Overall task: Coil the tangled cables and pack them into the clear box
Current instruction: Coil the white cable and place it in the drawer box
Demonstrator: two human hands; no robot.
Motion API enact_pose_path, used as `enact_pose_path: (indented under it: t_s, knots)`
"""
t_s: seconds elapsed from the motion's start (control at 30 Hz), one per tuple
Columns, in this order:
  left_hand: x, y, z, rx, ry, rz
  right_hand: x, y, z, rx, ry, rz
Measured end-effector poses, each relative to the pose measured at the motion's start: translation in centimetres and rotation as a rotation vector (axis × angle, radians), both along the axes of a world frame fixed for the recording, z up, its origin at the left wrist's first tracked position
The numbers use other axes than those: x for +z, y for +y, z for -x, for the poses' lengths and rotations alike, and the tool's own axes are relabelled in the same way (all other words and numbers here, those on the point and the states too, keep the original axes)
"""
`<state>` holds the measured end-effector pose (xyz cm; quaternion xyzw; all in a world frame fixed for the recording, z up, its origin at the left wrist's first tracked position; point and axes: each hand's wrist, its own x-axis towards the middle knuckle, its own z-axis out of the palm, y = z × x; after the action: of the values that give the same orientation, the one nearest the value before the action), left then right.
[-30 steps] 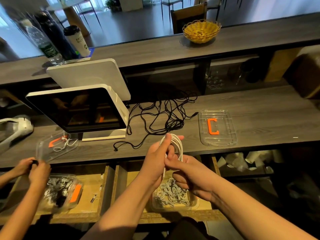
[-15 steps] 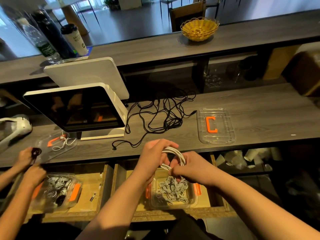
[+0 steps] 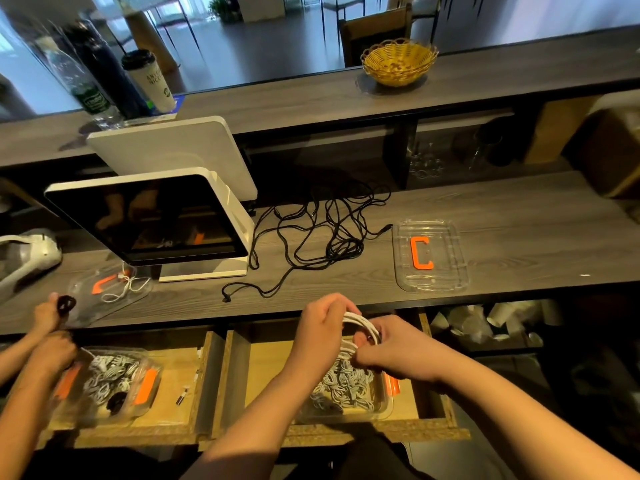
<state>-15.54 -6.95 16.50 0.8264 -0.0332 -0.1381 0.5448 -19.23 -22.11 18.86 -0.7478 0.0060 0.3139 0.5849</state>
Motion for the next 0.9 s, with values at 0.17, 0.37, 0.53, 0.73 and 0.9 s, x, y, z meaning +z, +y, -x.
enact_pose_path:
  t_s: [0.17, 0.37, 0.53, 0.73, 0.9]
  knots:
    - [-0.3, -0.1, 0.1, -0.032, 0.011, -0.04, -0.5, 0.0, 0.1, 0.02, 0.034, -0.011]
    - [0.3, -0.6, 0.0, -0.026, -0.058, -0.056, 0.1, -0.5, -0.6, 0.022, 0.009, -0.029]
    - [0.4, -0.5, -0.3, -0.016, -0.098, -0.008, 0.0, -0.9, -1.0, 0.021, -0.007, -0.074]
    - [-0.8, -0.1, -1.0, 0.149, -0.185, -0.09, -0.9, -1.9, -1.9, -0.223, -0.143, -0.073]
    - [-1.2, -1.0, -1.7, 0.205, -0.097, 0.0, -3.2, -3.4, -2.9, -0.298, -0.24, -0.065]
